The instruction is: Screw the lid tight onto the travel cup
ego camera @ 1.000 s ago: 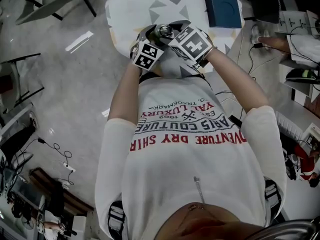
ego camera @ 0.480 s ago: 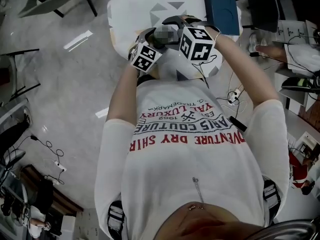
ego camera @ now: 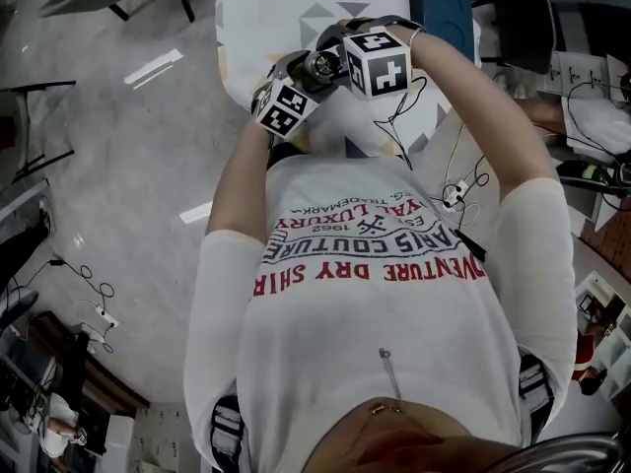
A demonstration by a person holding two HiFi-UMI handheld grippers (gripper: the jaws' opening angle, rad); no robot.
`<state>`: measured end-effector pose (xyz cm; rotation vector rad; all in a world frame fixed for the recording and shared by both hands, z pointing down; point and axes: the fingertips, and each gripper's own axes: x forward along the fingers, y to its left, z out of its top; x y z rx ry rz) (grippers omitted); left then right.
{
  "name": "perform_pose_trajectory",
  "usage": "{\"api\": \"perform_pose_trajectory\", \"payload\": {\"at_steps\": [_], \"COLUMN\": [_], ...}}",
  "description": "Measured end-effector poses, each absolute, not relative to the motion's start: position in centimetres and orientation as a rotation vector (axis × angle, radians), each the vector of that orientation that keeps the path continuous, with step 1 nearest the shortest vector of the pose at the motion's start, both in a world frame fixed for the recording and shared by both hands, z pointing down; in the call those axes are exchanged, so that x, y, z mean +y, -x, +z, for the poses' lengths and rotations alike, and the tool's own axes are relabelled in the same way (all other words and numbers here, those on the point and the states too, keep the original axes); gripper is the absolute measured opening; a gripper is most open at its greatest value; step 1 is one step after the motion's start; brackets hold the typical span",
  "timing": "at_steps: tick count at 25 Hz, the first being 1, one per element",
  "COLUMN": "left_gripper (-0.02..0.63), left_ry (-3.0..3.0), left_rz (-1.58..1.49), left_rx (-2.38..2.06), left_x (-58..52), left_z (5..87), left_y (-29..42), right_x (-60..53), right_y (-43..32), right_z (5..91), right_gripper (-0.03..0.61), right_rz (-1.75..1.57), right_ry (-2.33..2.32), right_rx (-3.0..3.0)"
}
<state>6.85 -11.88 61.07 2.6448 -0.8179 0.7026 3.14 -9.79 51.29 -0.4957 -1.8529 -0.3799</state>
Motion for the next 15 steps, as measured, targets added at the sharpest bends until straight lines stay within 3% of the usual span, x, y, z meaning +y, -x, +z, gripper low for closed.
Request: {"api": "perform_pose_trajectory", "payload": {"at_steps": [15], "left_gripper": [0.386], "left_ry": [-2.641], "left_rz": [0.701], "left_rx": [-0.81], "left_x": [-11.95], "left_z": [61.1], "left_y": [-6.62], "right_x": [-10.58], "right_y": [-2.6], "right_z": [51.21], "right_gripper": [0.238], "right_rz": [0.001], "right_ry": [0.042], "right_rx": [-2.024]}}
